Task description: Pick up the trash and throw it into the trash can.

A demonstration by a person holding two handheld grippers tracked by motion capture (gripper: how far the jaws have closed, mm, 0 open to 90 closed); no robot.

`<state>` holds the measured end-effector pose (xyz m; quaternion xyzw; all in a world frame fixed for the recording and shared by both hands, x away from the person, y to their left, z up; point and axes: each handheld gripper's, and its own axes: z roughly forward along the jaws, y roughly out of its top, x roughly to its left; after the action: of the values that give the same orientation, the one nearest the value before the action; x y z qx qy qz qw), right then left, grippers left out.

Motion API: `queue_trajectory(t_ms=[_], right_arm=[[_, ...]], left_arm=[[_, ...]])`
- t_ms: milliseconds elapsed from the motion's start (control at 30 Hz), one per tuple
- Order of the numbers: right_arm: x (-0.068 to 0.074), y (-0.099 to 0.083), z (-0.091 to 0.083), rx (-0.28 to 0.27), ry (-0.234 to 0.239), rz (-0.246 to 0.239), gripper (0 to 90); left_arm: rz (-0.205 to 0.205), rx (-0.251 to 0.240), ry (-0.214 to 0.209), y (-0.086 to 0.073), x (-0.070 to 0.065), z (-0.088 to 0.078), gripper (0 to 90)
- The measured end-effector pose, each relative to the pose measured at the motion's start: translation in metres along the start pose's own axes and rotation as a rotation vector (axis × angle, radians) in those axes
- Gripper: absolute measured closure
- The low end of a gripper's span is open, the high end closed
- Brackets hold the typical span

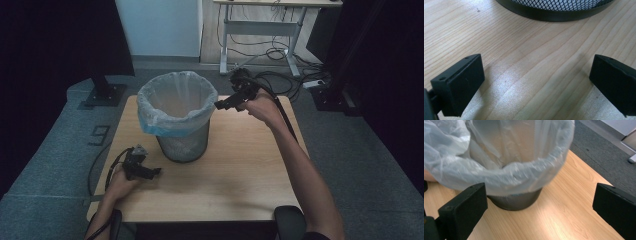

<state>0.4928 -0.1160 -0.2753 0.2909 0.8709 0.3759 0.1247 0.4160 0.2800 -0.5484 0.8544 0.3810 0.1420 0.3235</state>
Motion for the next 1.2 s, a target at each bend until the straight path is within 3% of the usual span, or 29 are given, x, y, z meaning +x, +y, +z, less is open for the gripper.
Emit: queue_trajectory(t_ms=[200, 700, 1200], right_arm=[[-0.006, -0.016, -0.009, 0.009, -0.040, -0.012, 0.0], [-0.025, -0.073, -0.021, -0.053, -0.070, 0.050, 0.0], [-0.033, -0.143, -0.023, -0.043, -0.147, 0.107, 0.0]], left_arm=[[0.000, 0.000, 0.000, 0.000, 0.000, 0.000, 0.0], [-0.004, -0.001, 0.001, 0.000, 0.000, 0.000, 0.0], [-0.007, 0.000, 0.002, 0.000, -0.001, 0.000, 0.0]])
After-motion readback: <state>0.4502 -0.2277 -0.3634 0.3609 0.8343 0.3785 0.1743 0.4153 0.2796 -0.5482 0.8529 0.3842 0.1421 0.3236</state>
